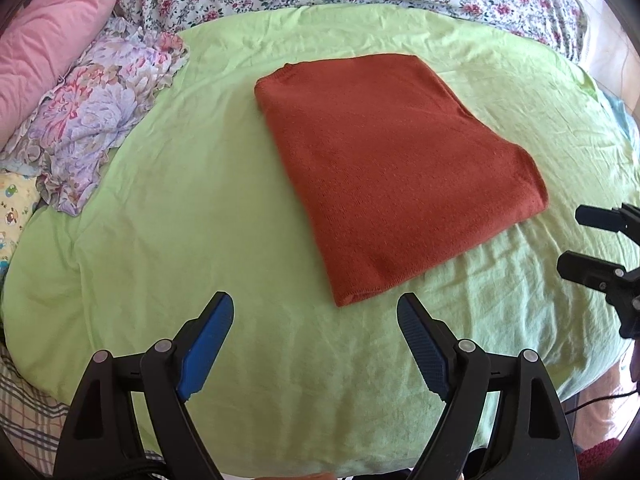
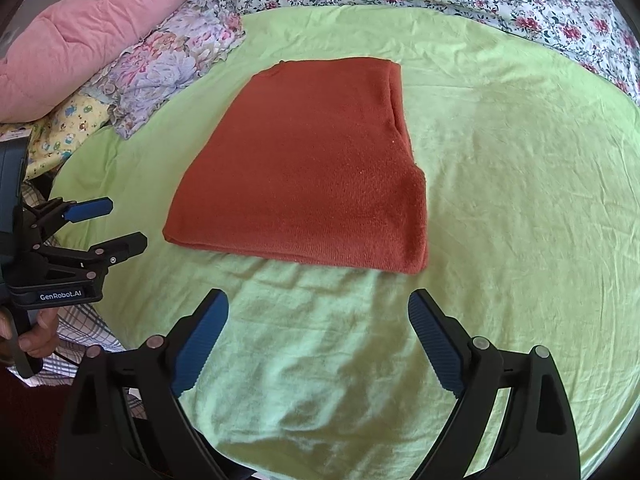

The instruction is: Fold small clothes

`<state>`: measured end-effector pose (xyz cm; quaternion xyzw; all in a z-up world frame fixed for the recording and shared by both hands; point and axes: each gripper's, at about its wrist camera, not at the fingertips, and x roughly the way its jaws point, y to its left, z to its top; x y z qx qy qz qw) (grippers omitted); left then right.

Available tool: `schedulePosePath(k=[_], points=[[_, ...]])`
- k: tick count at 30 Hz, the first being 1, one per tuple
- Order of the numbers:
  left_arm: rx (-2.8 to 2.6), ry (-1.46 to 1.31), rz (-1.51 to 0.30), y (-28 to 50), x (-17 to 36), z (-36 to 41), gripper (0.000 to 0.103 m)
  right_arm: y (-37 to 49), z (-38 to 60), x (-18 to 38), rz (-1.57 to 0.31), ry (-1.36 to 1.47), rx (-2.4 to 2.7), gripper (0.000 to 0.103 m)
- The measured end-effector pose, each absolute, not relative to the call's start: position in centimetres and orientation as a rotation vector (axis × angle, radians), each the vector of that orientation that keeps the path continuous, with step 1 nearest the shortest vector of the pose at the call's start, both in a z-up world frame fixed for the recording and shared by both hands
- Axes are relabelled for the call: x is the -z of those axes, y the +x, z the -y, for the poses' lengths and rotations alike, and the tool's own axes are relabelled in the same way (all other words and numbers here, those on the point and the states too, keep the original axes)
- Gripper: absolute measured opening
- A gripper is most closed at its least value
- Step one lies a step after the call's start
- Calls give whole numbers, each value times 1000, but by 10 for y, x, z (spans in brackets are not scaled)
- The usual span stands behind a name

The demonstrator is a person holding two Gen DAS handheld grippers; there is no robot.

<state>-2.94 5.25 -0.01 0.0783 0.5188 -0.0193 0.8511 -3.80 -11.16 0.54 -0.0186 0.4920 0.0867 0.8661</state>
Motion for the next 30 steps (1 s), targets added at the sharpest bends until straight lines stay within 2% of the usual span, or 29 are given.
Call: schedulePosePath(k=[11,30], points=[[8,160,-1129,-14,3,-56,85,-26,109,-2,-1055,-47,-167,96],[5,123,-1140,0,1,-56,85,-5,103,0,-1079,-46,-181,97]])
